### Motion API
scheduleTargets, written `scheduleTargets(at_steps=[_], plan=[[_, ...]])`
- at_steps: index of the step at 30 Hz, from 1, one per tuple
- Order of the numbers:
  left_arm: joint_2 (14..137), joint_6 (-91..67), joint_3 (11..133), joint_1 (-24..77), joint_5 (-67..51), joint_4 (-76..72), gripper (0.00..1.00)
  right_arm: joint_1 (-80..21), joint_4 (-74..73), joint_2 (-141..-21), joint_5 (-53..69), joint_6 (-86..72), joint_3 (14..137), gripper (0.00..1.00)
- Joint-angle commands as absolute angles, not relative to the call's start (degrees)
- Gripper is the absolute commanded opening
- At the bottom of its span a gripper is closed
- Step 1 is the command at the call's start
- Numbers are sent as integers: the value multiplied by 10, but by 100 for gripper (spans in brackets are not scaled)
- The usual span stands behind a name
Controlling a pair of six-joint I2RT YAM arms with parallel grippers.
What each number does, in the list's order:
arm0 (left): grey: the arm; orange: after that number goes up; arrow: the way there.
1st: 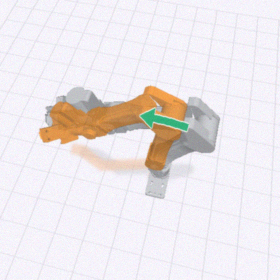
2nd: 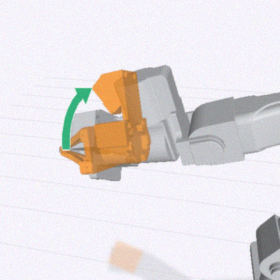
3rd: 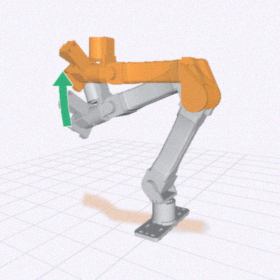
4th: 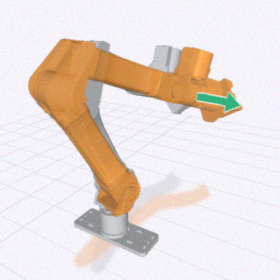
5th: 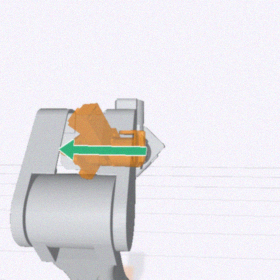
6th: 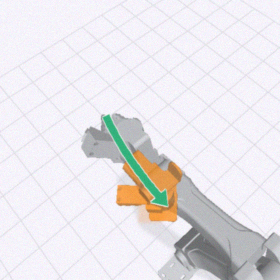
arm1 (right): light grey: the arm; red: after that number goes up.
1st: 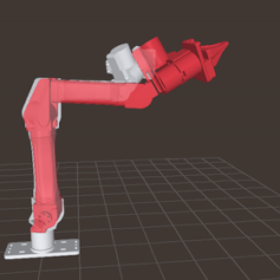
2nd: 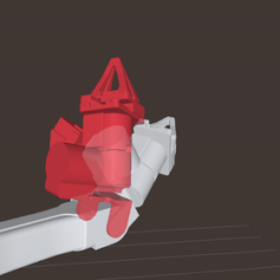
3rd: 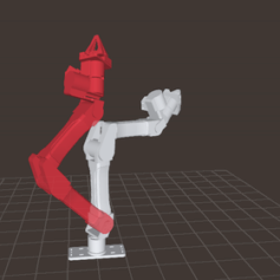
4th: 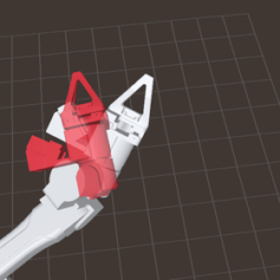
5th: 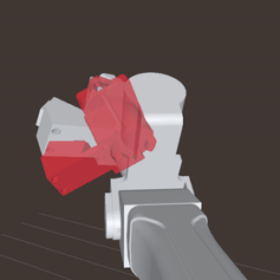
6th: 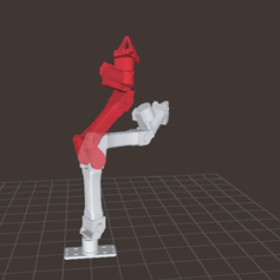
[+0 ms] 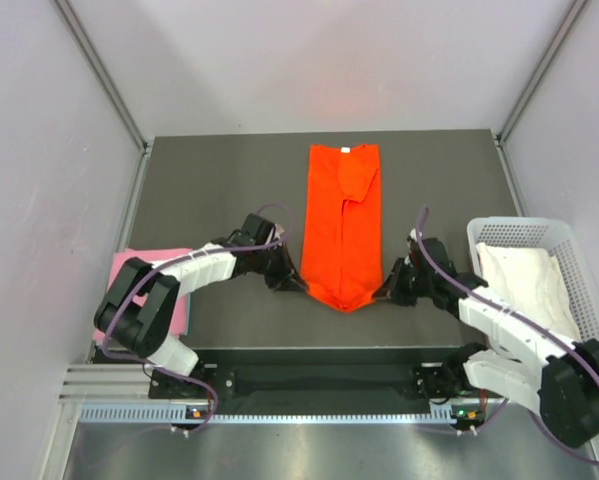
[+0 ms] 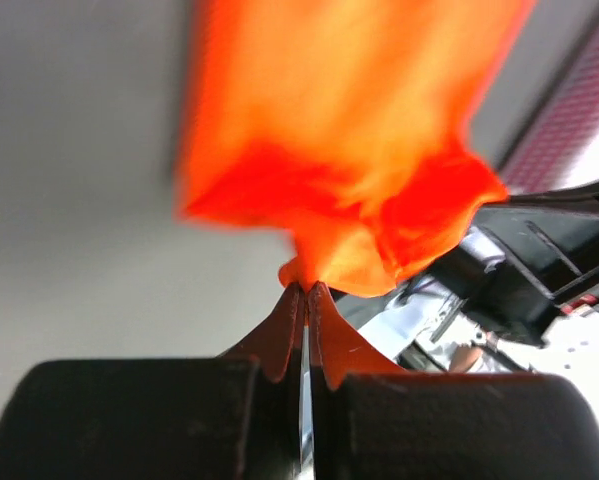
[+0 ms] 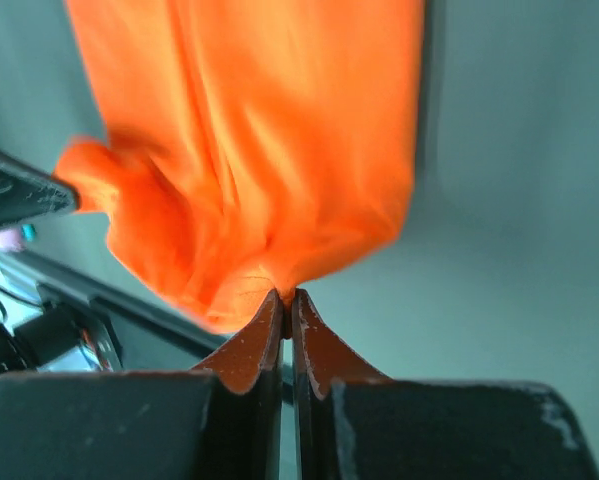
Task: Fold and stack the t-shirts
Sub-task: Fold the tshirt
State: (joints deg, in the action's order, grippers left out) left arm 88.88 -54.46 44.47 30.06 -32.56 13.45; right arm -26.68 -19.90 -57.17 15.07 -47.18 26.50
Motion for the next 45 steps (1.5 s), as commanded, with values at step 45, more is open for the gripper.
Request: scheduleTargets(at_steps=[45], plan=[[1321,-604,1004,149,-417,89,0,-40,-332,-1178,315,-281,924,4]])
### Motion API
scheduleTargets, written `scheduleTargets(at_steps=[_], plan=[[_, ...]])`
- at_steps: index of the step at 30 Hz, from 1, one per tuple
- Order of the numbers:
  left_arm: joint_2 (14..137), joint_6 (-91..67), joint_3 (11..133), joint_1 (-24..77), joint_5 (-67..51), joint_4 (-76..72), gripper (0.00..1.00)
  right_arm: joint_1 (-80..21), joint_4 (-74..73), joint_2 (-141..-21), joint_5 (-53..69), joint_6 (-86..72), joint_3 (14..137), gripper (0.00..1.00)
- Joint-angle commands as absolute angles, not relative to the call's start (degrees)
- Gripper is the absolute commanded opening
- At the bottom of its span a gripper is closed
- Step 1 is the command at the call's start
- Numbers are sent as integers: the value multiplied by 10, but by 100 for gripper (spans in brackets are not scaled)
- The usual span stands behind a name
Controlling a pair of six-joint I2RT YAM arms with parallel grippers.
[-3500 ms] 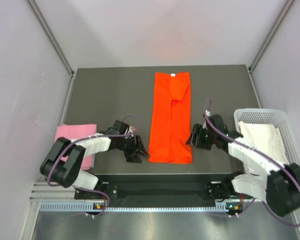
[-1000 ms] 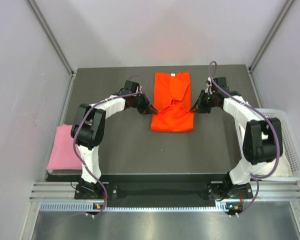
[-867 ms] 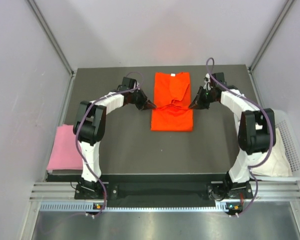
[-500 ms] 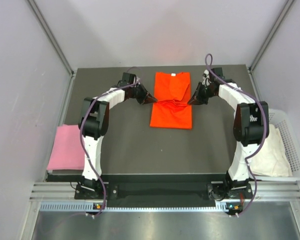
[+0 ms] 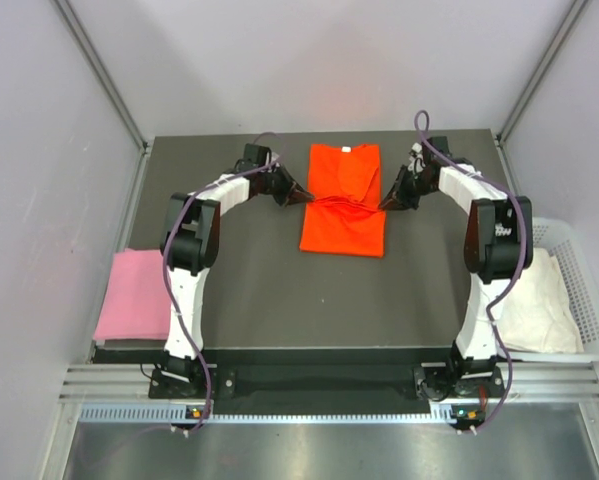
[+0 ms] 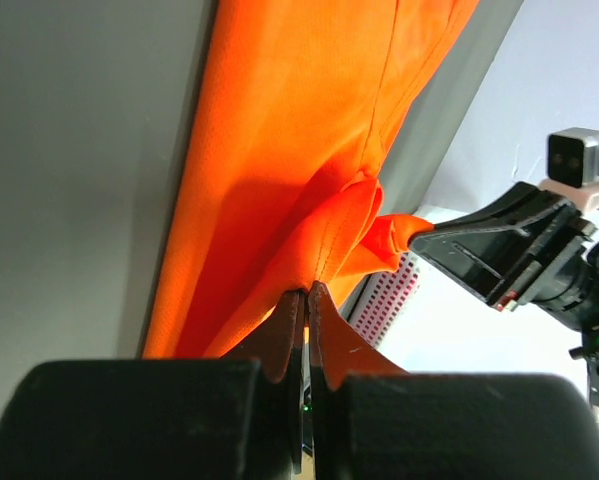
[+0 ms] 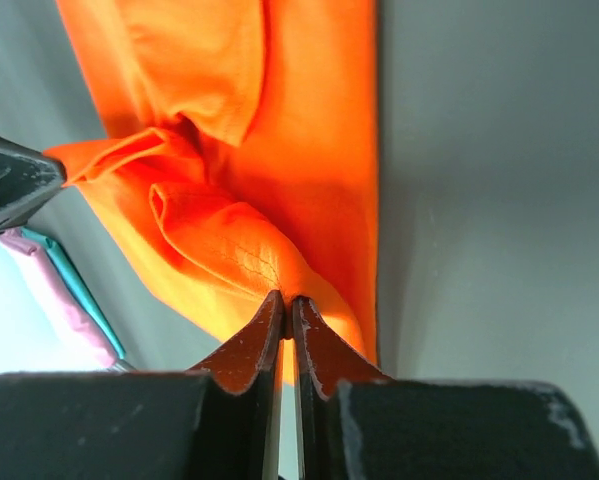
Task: Fold and stack the t-shirts
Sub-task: Fold the tshirt
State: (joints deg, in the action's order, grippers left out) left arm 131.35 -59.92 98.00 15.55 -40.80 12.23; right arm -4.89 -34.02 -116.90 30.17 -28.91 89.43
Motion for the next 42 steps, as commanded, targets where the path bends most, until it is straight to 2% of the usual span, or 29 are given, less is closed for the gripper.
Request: scheduleTargets(at_steps=[1,4,6,8,9,10,12,14,17,25,28,32,38,42], plan=[[1323,-604,1004,148,-422,85,0,-39,-330,-1185,323,-280,925,5],[1328,-604,1007,144,-423,83,4,-33,-330,-1200,330,-281,933,8],[1332,-586,1015,142,-418,104,8,-28,-327,-1208,330,-281,950,16],[1337,-522,1057,141,-386,157,19,-21,-328,-1230,329,-282,973,28],[1338,-495,1076,141,-372,187,25,-18,-330,-1239,328,-282,1006,30],[1339,-471,1115,141,-354,250,38,-13,-333,-1257,323,-282,1024,33],[1336,-419,1146,138,-320,295,43,-6,-353,-1276,329,-280,1087,38],[1310,-383,1162,138,-286,332,53,13,-393,-1292,327,-267,1121,40],[1259,-358,1121,141,-279,327,55,17,-407,-1247,301,-238,1101,40],[1155,-390,901,189,-343,193,48,-23,-291,-1052,309,-240,809,37],[1138,-373,872,209,-335,204,52,-34,-267,-1002,316,-232,708,38],[1122,-334,846,209,-317,227,58,-40,-240,-962,344,-208,633,42],[1123,-278,866,205,-293,273,68,-42,-201,-968,330,-190,613,45],[1166,-255,924,197,-301,288,68,-43,-177,-1021,334,-202,651,43]])
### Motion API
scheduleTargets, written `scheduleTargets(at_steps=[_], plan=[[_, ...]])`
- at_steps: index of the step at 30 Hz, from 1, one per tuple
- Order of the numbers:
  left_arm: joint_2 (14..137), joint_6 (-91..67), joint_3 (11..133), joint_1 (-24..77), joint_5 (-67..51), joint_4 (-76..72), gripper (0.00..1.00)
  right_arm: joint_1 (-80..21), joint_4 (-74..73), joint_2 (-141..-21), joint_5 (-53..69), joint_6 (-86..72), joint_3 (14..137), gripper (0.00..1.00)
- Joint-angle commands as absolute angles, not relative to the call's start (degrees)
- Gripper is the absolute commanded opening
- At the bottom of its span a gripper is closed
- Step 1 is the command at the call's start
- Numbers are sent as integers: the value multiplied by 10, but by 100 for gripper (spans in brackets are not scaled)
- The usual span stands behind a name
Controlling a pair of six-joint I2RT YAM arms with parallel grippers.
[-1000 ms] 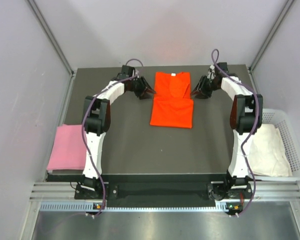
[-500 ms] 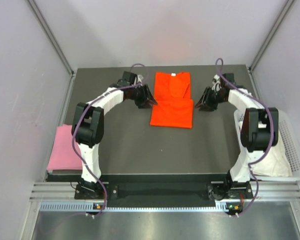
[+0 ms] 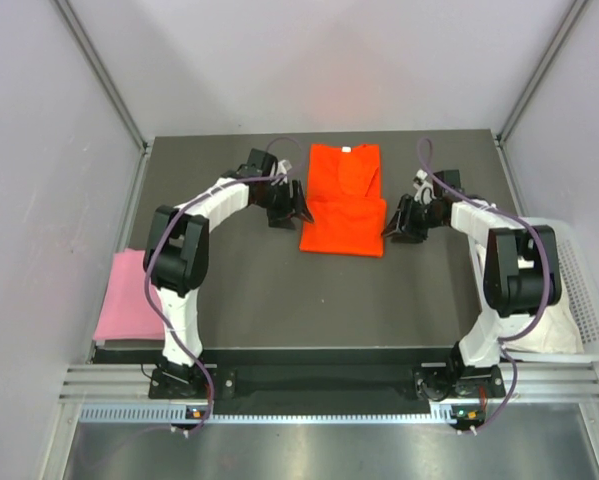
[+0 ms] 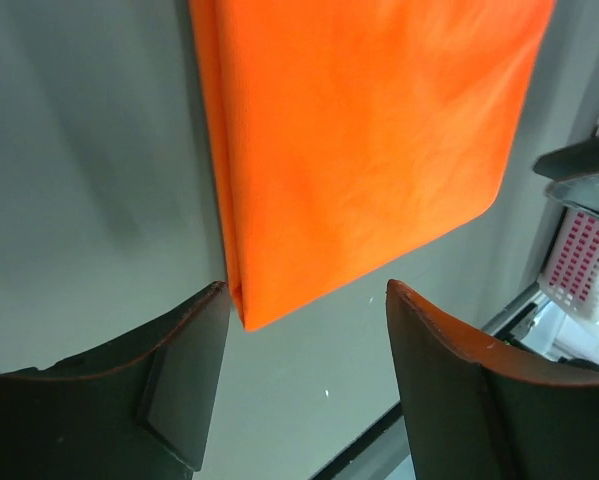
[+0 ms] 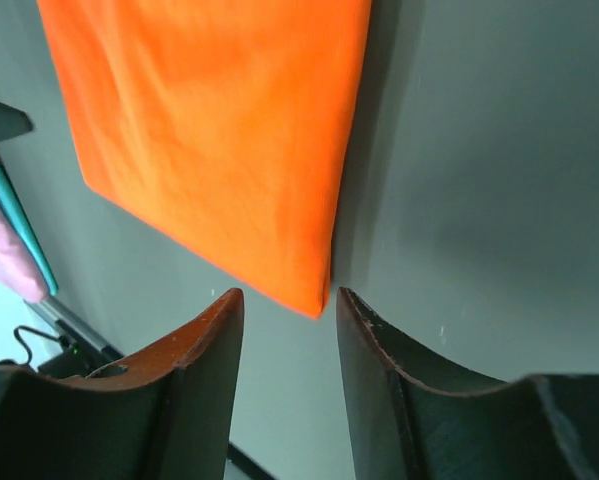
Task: Fold and stack the t-shirts
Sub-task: Fold the tshirt
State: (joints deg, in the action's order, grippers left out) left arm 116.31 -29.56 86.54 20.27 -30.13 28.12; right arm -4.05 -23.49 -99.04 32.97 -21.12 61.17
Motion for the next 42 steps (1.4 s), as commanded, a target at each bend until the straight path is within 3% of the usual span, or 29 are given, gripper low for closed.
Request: scheduleTargets(at_steps=[1,10,12,20,25,30,33,34,35,40,42], plan=[[1192,-248,939,196,-303,294,68,-43,-172,-1030,332,-210,661,42],[1306,-267,1056,181,-285,276,61,-43,-193,-1117,312,-206,782,39],[1319,-277,1061,180,-286,248,54,-44,-205,-1136,306,-202,809,38],[1343,-309,1062,178,-315,195,55,-43,-221,-1177,298,-202,864,36],[1356,-338,1069,178,-334,161,45,-42,-231,-1203,294,-194,897,35],[1375,-355,1085,178,-334,162,42,-42,-239,-1220,294,-193,917,35],[1387,-376,1095,173,-319,169,32,-42,-239,-1232,294,-196,932,34],[1391,-389,1096,171,-313,178,17,-42,-241,-1241,292,-196,937,34],[1394,-395,1097,167,-291,187,15,-43,-243,-1244,290,-197,946,33],[1397,-401,1107,163,-250,229,21,-40,-259,-1263,266,-195,978,33],[1390,-392,1110,163,-248,241,31,-39,-271,-1265,255,-193,1002,33]])
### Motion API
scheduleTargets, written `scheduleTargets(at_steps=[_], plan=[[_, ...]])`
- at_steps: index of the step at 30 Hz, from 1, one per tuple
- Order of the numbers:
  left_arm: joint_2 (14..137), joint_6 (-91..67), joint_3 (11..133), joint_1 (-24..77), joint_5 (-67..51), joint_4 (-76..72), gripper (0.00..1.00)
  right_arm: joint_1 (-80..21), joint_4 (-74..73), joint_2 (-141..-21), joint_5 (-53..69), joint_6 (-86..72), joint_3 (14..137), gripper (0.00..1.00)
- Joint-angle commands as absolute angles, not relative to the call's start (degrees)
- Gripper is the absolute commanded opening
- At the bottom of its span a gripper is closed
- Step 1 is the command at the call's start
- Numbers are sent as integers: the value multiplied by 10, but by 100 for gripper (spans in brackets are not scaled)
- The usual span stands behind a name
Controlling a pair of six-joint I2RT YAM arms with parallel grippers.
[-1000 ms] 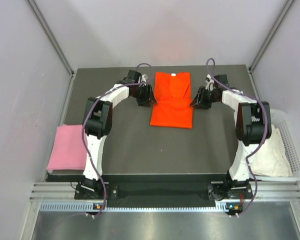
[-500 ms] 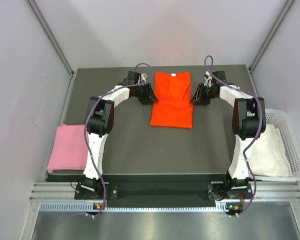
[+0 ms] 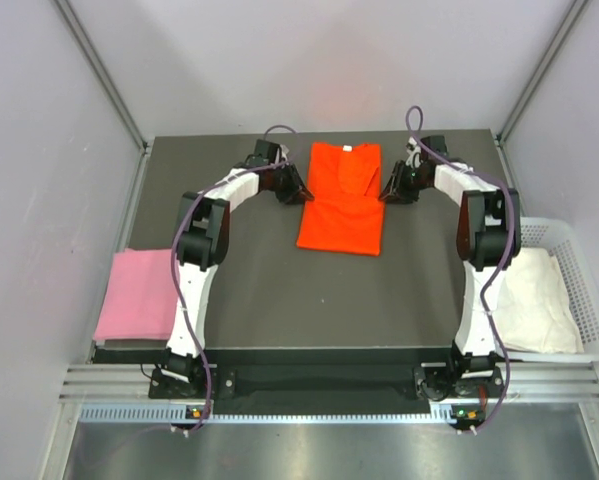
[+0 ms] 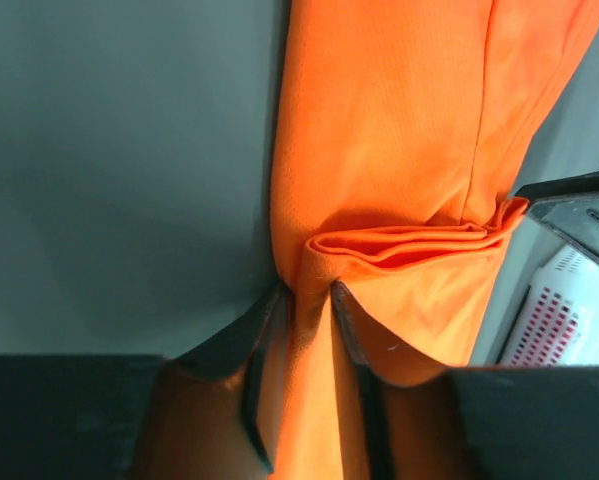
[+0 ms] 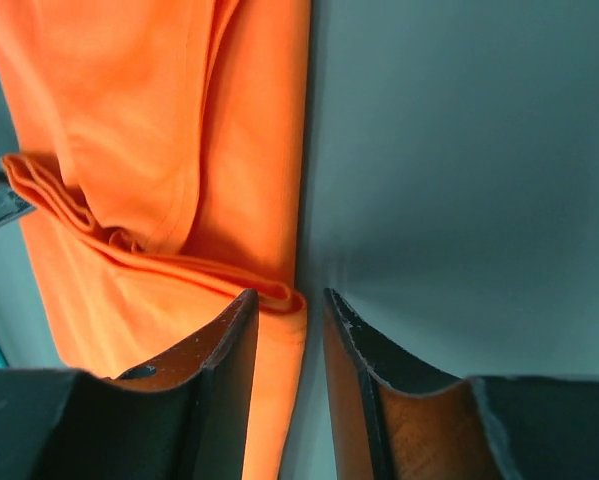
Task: Fold and stack the t-shirts
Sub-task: Fold the tshirt
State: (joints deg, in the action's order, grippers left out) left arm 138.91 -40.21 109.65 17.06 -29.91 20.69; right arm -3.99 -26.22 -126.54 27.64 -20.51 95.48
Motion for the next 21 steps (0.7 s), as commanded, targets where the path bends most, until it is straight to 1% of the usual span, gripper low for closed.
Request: scheduleTargets(at_steps=[1,3,5,9,10,15,21], plan=[[1381,-381,1110,163,-247,245,35,-36,-290,-1266,246,-189,1012,33],[1369,-369,1112,163,-250,263,42,-33,-314,-1262,232,-185,1041,33],[1347,-355,1110,163,-254,273,45,-30,-327,-1256,227,-182,1061,33],[1299,-339,1087,163,-265,293,46,-29,-336,-1218,256,-196,1053,33],[1278,-342,1077,163,-282,284,45,-30,-335,-1209,264,-204,1042,33],[1225,-347,995,166,-307,264,43,-48,-302,-1124,301,-220,918,33],[1155,-313,939,194,-290,264,45,-115,-252,-1051,343,-240,775,32]])
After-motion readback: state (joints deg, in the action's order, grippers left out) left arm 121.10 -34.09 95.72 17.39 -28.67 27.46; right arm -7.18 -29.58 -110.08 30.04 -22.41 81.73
